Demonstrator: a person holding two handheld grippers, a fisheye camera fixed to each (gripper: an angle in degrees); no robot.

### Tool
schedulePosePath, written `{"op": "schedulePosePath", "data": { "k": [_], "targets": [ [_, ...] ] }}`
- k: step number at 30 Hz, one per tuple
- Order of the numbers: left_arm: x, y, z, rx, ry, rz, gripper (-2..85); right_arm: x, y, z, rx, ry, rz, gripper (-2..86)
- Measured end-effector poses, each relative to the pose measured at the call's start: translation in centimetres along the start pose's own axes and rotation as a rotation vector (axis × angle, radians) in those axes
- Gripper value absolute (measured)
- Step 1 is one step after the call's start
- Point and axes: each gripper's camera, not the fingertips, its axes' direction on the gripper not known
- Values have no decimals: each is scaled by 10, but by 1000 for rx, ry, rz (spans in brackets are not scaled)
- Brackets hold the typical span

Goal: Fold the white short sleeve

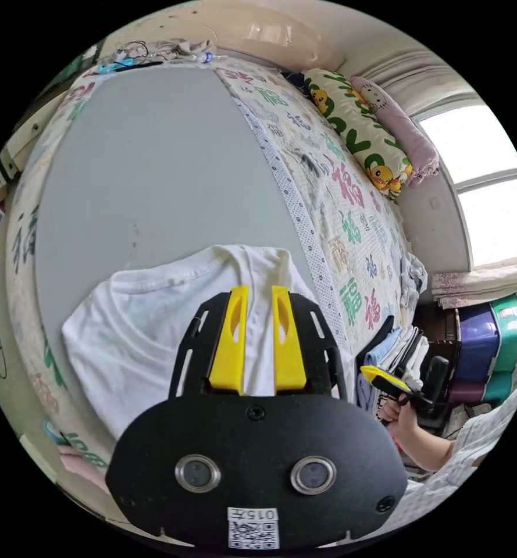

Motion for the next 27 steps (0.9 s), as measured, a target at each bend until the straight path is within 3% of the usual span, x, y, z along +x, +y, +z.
{"op": "schedulePosePath", "data": {
  "k": [3,8,13,19,27],
  "targets": [
    [-46,49,-60,80,-89,-75,79,-45,-28,-1,-35,83,-255,58],
    [-131,93,-109,111,-204,-199,106,-71,-124,32,-55,17,-341,83],
    [-161,79,-118,170,-170,-95,130,-115,-205,82,-123,143,-458,108],
    [-173,52,-108,101,-165,11,115,-149,-234,126,-353,223,-534,110],
    [-156,48,-130,-46,-192,128,31,-165,-224,120,-416,320,-527,18]
  ]
}}
